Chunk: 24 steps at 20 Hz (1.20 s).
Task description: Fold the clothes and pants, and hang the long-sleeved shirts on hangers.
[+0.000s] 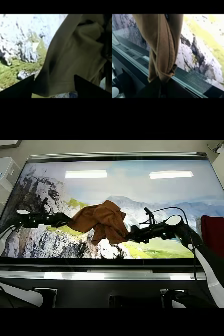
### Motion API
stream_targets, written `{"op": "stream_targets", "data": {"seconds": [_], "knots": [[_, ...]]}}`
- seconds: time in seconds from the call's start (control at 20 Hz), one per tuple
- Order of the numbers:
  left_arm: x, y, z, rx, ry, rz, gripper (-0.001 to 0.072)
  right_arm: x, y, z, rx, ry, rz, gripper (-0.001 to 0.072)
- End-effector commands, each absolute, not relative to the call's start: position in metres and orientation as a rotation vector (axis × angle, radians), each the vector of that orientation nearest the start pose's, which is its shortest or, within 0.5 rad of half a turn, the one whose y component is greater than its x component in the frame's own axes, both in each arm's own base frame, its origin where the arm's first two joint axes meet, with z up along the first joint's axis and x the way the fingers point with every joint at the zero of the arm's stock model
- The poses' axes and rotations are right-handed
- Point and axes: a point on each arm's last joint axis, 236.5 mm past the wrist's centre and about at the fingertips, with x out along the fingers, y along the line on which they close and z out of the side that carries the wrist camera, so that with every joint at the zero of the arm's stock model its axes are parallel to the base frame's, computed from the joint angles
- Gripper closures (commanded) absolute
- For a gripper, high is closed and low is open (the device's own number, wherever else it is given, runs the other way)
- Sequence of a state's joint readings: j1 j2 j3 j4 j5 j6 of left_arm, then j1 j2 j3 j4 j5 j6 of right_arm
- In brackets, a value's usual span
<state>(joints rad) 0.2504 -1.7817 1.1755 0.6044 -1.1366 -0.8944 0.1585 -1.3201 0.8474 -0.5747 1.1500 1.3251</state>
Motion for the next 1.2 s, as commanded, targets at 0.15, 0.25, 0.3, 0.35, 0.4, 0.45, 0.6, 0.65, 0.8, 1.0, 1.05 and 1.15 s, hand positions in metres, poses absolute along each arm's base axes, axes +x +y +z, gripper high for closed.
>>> {"op": "stream_targets", "data": {"seconds": [0.15, 0.25, 0.3, 0.35, 0.4, 0.45, 0.6, 0.65, 0.8, 1.0, 1.05, 1.15], "knots": [[0.413, -0.099, -0.101, -0.662, 1.335, -0.636, 0.0607, 0.297, 0.233, -0.010, 0.750, 1.450, 0.661, 0.0676], [0.411, -0.103, -0.099, -0.662, 1.344, -0.650, 0.0691, 0.300, 0.233, -0.007, 0.745, 1.430, 0.669, 0.0676], [0.412, -0.105, -0.095, -0.672, 1.337, -0.650, 0.0692, 0.302, 0.232, -0.004, 0.740, 1.409, 0.669, 0.0677], [0.418, -0.108, -0.086, -0.693, 1.307, -0.656, 0.0693, 0.306, 0.232, 0.002, 0.728, 1.377, 0.674, 0.0677], [0.426, -0.109, -0.072, -0.703, 1.268, -0.662, 0.0693, 0.311, 0.231, 0.011, 0.705, 1.330, 0.686, 0.0678], [0.436, -0.109, -0.057, -0.695, 1.226, -0.669, 0.0694, 0.319, 0.229, 0.024, 0.676, 1.271, 0.692, 0.0678], [0.479, -0.101, 0.019, -0.627, 1.059, -0.665, 0.0694, 0.357, 0.210, 0.071, 0.501, 1.072, 0.649, 0.0679], [0.496, -0.098, 0.057, -0.592, 0.977, -0.667, 0.0694, 0.376, 0.201, 0.091, 0.432, 0.991, 0.618, 0.0679], [0.529, -0.092, 0.190, -0.473, 0.705, -0.681, 0.0694, 0.438, 0.173, 0.183, 0.279, 0.665, 0.519, 0.0679], [0.515, -0.072, 0.362, -0.288, 0.364, -0.580, 0.0695, 0.453, 0.164, 0.307, 0.212, 0.372, 0.514, 0.0679], [0.499, -0.068, 0.399, -0.269, 0.273, -0.556, 0.0694, 0.445, 0.166, 0.333, 0.198, 0.337, 0.537, 0.0679], [0.449, -0.060, 0.460, -0.232, 0.121, -0.502, 0.0694, 0.414, 0.171, 0.380, 0.160, 0.293, 0.592, 0.0679]]}}
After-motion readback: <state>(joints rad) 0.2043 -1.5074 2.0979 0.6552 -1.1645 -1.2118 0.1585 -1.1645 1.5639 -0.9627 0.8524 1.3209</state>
